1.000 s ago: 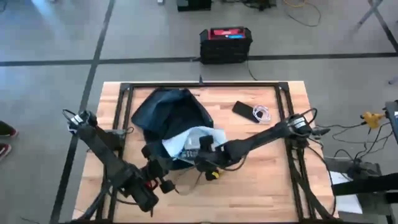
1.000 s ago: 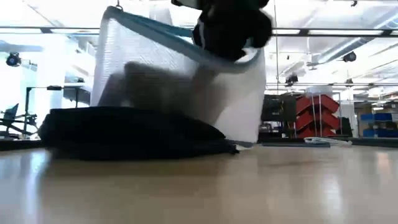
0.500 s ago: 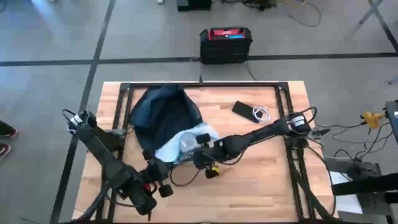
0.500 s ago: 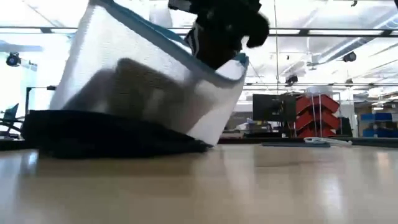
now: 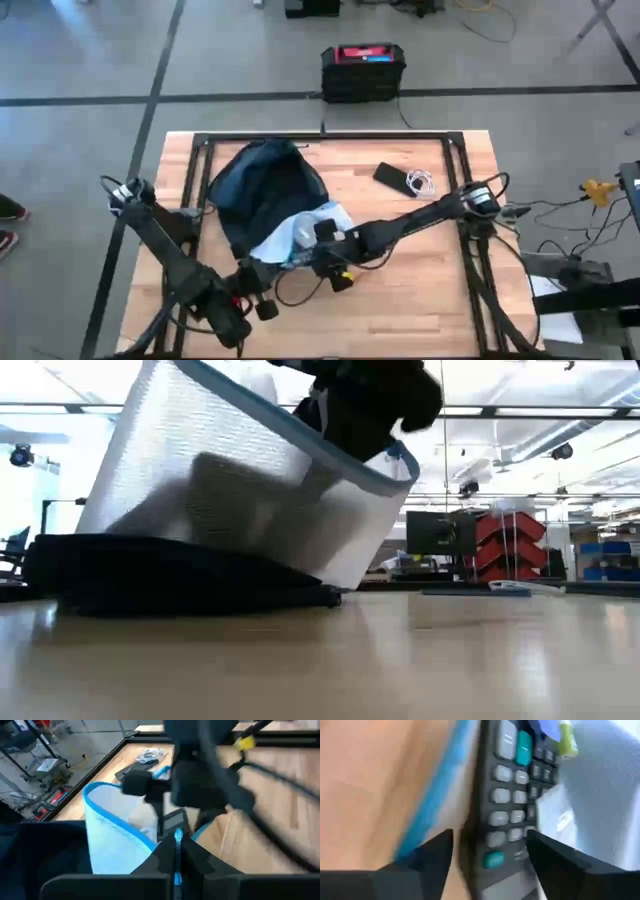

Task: Unpack backpack
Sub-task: Remove the black calculator from the white zip bag

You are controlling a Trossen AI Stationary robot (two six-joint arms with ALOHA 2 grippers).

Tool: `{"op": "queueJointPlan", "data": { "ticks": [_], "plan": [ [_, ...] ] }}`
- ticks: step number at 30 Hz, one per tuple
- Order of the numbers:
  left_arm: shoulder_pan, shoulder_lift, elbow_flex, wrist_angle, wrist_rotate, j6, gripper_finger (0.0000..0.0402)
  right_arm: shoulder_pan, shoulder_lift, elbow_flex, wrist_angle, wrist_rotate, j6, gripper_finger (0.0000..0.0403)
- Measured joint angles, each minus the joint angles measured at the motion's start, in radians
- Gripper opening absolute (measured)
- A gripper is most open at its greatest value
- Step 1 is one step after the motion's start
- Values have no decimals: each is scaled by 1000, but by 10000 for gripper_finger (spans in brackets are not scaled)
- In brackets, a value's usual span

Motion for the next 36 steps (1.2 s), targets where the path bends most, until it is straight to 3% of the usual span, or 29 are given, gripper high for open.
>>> {"op": "queueJointPlan", "data": {
  "ticks": [8, 11, 14, 16, 28, 34, 36],
  "plan": [
    [-24, 0, 0, 126, -2, 156, 0, -27, 0, -9, 64, 175, -32, 220],
    [-38, 0, 0, 127, -2, 166, 0, -34, 0, -7, 87, 134, -33, 197],
    [-47, 0, 0, 129, -2, 167, 0, -43, 0, -6, 109, -37, -46, 178],
    [-50, 0, 0, 131, -2, 168, 0, -47, 6, -7, 109, -87, -53, 169],
    [-96, 1, -1, 142, 42, 209, 0, -96, 93, -7, 119, -20, -49, 125],
    [-116, 1, -1, 132, 42, 209, 0, -100, 86, -8, 106, -14, -48, 22],
    [-116, 1, -5, 133, 41, 207, 0, -100, 73, -9, 97, -12, -47, 9]
  ]
}}
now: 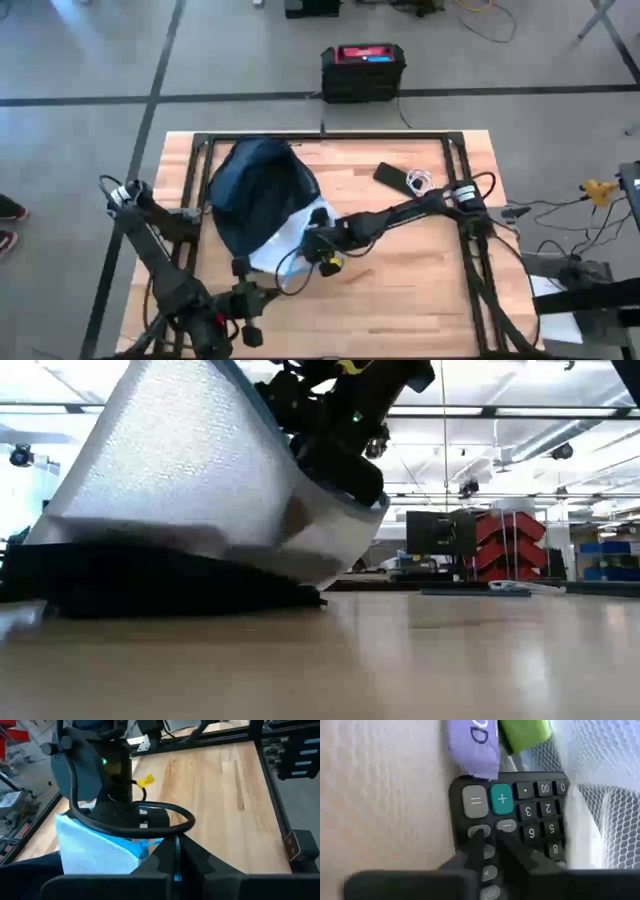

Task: Unpack backpack
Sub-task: Remove the black calculator from the white zip bag, then remove the white earphones from the white zip bag

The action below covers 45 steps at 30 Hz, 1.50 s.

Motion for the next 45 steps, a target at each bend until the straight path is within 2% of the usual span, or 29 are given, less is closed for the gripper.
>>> {"op": "queueJointPlan", "data": {
  "ticks": [5, 15, 19, 26, 30, 34, 36, 41, 45],
  "plan": [
    [-1, 0, -39, 1, 2, -42, 0, 20, -54, 6, -40, 8, 6, 1],
    [0, 0, -170, 10, 76, -213, 0, 91, -194, 11, -66, 6, 15, 0],
    [-1, -4, -185, 19, 78, -245, 0, 111, -199, 11, -108, 1, 17, 0],
    [-3, -16, -167, 45, 78, -207, 0, 138, -114, 4, -129, -25, 30, 9],
    [-8, -16, -150, 86, 113, -170, 0, 123, -46, 2, -140, 15, 19, 56],
    [-24, -16, -139, 119, 159, -156, 0, 94, -14, 2, -142, 136, -8, 129],
    [-37, -16, -138, 134, 163, -155, 0, 79, -7, 2, -125, 152, -21, 165],
    [-60, -16, -138, 139, 146, -156, 0, 44, 15, 2, -67, 128, -51, 243],
    [-63, -16, -138, 138, 125, -156, 0, -2, 65, 4, 11, 18, -25, 282]
  ]
}}
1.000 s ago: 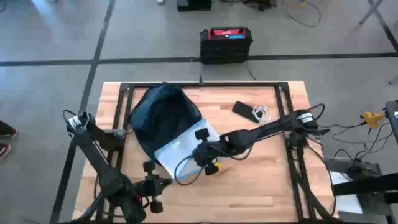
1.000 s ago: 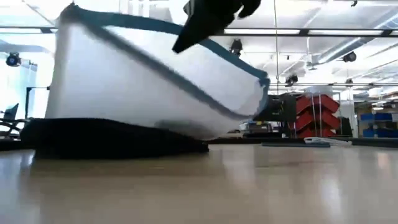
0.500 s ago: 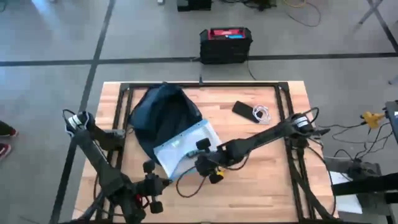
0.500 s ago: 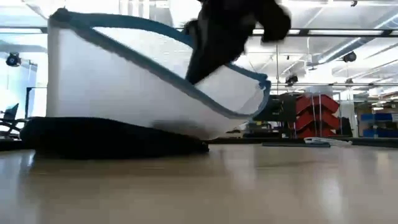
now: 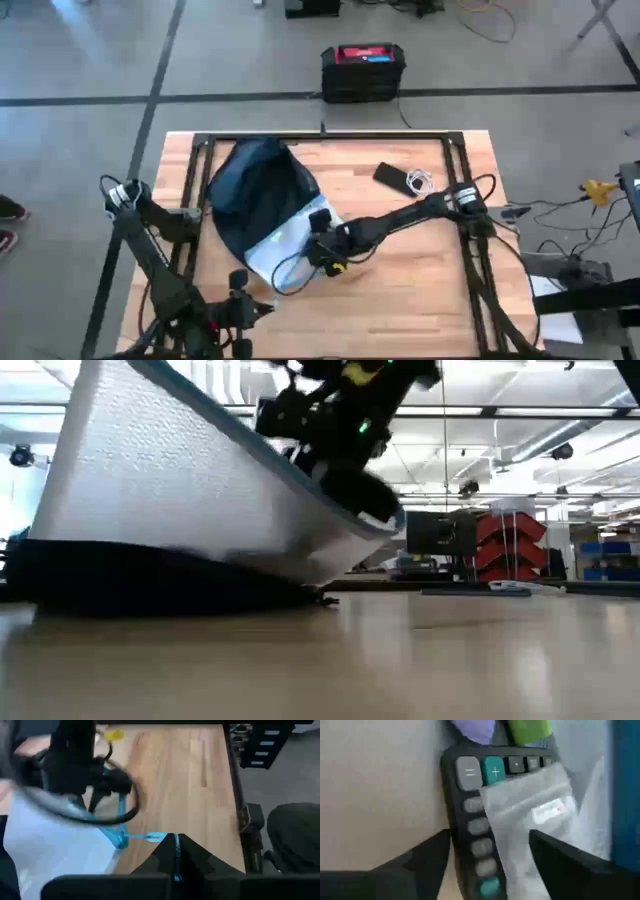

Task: Unpack backpack
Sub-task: Remove the white earphones from the white zip bag

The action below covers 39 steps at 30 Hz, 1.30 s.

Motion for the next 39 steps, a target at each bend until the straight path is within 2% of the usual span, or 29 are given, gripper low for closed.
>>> {"op": "queueJointPlan", "data": {
  "ticks": [3, 6, 9, 16, 18, 22, 30, 34, 39],
  "plan": [
    [0, 0, 0, -3, 0, 0, 0, -25, 37, 3, 38, -38, 55, 286],
    [-1, 0, 0, -1, 1, -3, 0, -32, 56, 5, 50, -30, 90, 259],
    [-4, 1, 0, -2, 9, -6, 0, -27, 53, 5, 41, -18, 94, 202],
    [-3, 1, -1, -13, 0, -1, 0, 25, 0, 5, 15, 51, 42, 36],
    [-3, 1, -2, -13, 0, -5, 0, 38, -11, 4, 12, 55, 34, 8],
    [-3, 1, -2, -13, -16, -8, 0, 60, -42, 2, 10, 58, 35, 5],
    [-3, 1, -8, -15, -27, -16, 0, 137, -140, 3, -43, 132, 45, 0],
    [-3, 1, -8, -14, -29, -24, 0, 197, -219, 4, -180, 135, 150, 0],
    [-3, 1, -9, -16, -36, -30, 0, 291, -300, 4, -455, 127, 384, 0]
  ]
}}
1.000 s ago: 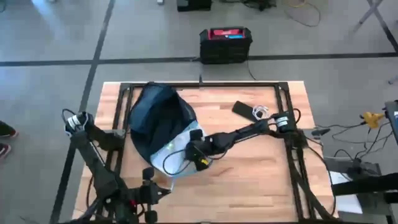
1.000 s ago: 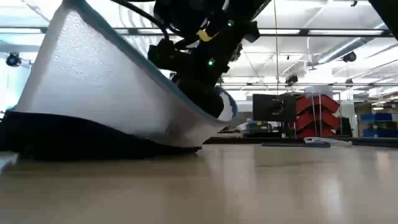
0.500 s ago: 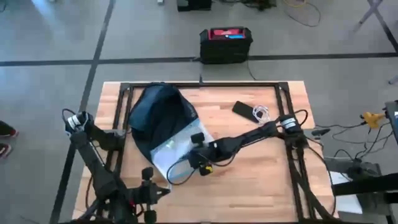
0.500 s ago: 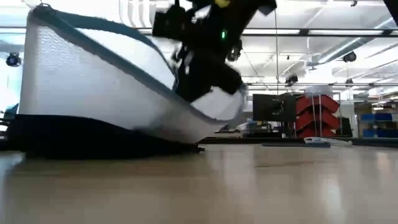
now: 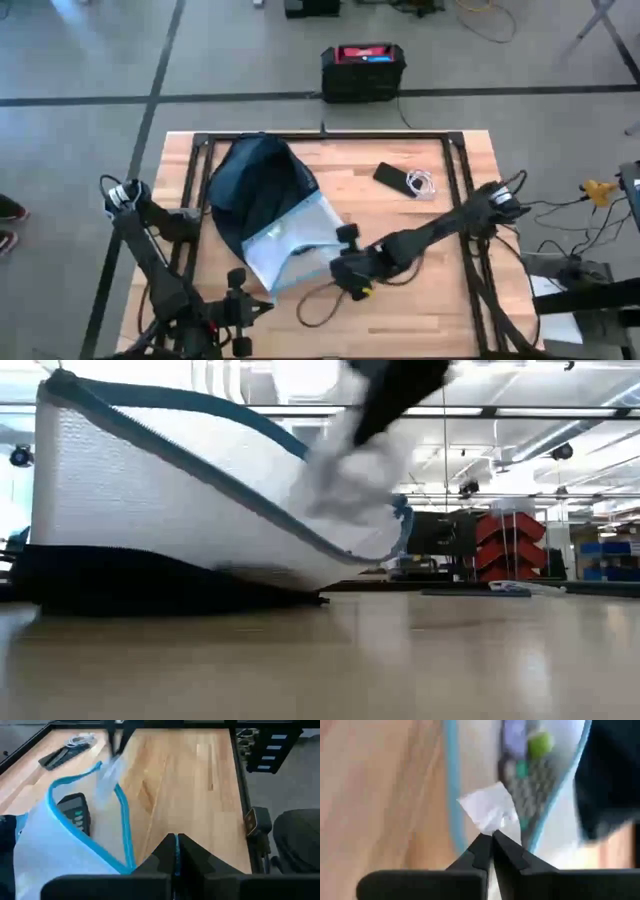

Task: Unpack backpack
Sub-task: Remove the white earphones from the white zip bag, then remove the black calculator from the white zip bag

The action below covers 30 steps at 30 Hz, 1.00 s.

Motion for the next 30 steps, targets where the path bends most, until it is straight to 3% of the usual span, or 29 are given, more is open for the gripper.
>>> {"op": "queueJointPlan", "data": {
  "ticks": [5, 12, 16, 24, 27, 30],
  "plan": [
    [1, 0, -2, 22, 23, 10, 0, 102, -24, -63, -156, -47, 283, 0],
    [1, 1, -11, 97, 107, 39, 0, 241, 10, -248, -146, -59, 545, 0],
    [2, 1, -26, 161, 176, 56, 0, 253, 18, -282, -130, -133, 612, 21],
    [2, 1, -51, 262, 209, 102, 0, 246, 10, -178, -123, -142, 576, 151],
    [3, 1, -60, 267, 225, 106, 0, 238, 10, -137, -29, 7, 494, 188],
    [5, 1, -59, 276, 225, 126, 0, 228, 14, -132, 228, 166, 278, 204]
  ]
}}
